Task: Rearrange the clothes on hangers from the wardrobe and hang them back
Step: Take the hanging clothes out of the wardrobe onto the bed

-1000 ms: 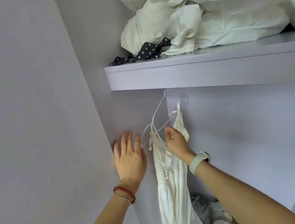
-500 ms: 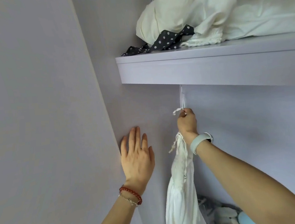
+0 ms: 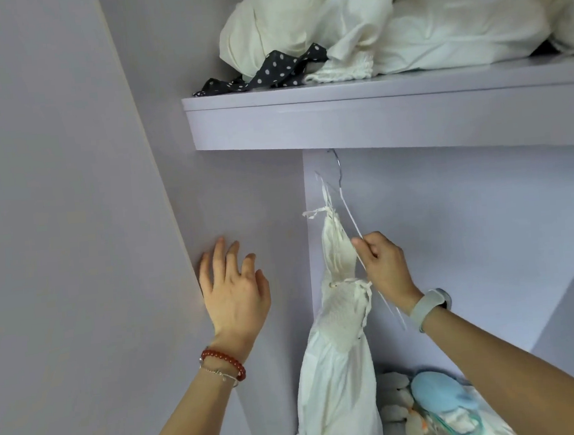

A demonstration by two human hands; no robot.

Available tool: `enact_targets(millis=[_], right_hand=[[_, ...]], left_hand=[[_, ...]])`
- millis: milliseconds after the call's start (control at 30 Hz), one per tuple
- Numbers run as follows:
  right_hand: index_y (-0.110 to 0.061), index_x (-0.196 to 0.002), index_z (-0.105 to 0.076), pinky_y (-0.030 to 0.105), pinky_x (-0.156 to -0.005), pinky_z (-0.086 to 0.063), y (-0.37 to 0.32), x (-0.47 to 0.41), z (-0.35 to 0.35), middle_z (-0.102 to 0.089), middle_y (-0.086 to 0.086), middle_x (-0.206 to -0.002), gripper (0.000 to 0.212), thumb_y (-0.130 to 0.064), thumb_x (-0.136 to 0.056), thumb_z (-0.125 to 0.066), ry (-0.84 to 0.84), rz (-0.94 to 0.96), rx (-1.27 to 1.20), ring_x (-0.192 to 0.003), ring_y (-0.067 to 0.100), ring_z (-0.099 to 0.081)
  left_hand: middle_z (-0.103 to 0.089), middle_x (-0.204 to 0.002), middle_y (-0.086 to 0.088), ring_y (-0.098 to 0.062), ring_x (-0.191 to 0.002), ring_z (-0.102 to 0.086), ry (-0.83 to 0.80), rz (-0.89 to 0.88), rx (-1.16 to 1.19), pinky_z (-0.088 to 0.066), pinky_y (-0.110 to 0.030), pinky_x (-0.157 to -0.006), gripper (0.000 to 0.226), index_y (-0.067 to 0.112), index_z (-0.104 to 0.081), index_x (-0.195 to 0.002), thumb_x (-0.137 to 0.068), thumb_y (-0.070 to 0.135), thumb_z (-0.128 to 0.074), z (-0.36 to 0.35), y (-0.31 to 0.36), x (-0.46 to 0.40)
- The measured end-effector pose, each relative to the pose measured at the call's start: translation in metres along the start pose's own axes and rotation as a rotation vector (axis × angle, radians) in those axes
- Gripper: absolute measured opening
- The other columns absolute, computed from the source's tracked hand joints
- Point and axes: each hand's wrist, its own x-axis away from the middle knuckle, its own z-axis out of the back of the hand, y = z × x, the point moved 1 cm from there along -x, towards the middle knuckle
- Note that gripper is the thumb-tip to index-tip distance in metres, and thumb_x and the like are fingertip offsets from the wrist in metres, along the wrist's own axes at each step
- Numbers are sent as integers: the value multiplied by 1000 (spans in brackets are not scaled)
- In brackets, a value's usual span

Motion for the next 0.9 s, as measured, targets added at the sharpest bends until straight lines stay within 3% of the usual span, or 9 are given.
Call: enact_targets(millis=[133, 233, 300, 400, 467, 567, 667, 800, 900], right_hand=[[-6, -76, -60, 19, -42, -28, 23, 55, 37, -40, -8, -41, 31, -30, -90, -46, 70, 210, 302, -33, 9, -34], [-11, -84, -60, 14, -37, -30, 27, 97, 72, -45, -2, -35, 41, -32, -98, -28, 78, 386, 574, -27, 20, -40], [-15, -88, -51, 13, -36, -26, 27, 121, 94, -45, -3, -35, 35, -30, -100, -22, 51, 443, 776, -27, 18, -41], [-19, -91, -46, 13, -35, -28, 22, 159, 126, -55, -2, -46, 10, -9, -88, -47, 135, 325, 894, -32, 18, -47], [-18, -93, -46, 17, -36, -33, 18, 189, 141, -61, 2, -57, 38, 8, -69, -59, 188, 199, 854, -36, 21, -49], [-16, -97, -48, 22, -42, -37, -11, 230, 166, -62, 8, -64, 16, -6, -85, -44, 345, 11, 811, -40, 27, -50], [-3, -98, -57, 33, -51, -42, -38, 269, 201, -56, 10, -62, 36, -27, -92, -31, 579, -182, 732, -48, 30, -51], [2, -96, -57, 41, -54, -43, -84, 317, 255, -50, 13, -60, 32, -21, -93, -34, 792, -270, 796, -50, 31, -47], [1, -96, -56, 44, -53, -44, -117, 352, 285, -47, 5, -60, 28, -16, -93, -34, 912, -310, 848, -48, 30, -45]], left_hand=[[-63, -111, -12, -36, -119, -49, -127, -18, 145, -6, -52, -110, 36, 9, -67, -100, -78, 23, -42, -8, 8, 20], [-58, -120, -15, -36, -120, -47, -301, 40, 403, -27, -56, -102, 33, 7, -61, -113, -84, 16, -49, -19, 25, 48], [-48, -132, -18, -35, -126, -40, -509, 86, 615, -32, -47, -102, 38, 3, -51, -127, -89, 10, -53, -25, 36, 68], [-37, -141, -19, -32, -130, -36, -748, 70, 824, -31, -37, -106, 48, 0, -36, -136, -92, 13, -51, -31, 53, 101], [-30, -146, -15, -27, -135, -30, -888, 26, 884, -25, -36, -111, 53, 3, -28, -141, -95, 21, -48, -28, 65, 123], [-20, -152, -8, -21, -139, -21, -1112, -70, 1004, -18, -30, -111, 65, 7, -17, -146, -94, 26, -51, -23, 85, 157], [-23, -151, -5, -23, -137, -29, -1263, -174, 1097, -24, -32, -110, 70, 10, -16, -146, -91, 26, -57, -7, 110, 185], [-30, -146, -2, -21, -135, -31, -1338, -328, 1250, -25, -32, -111, 69, 14, -18, -146, -90, 24, -57, 35, 160, 207], [-16, -153, -4, -19, -141, -15, -1303, -369, 1374, -13, -30, -114, 76, 11, -10, -147, -90, 22, -58, 73, 201, 216]])
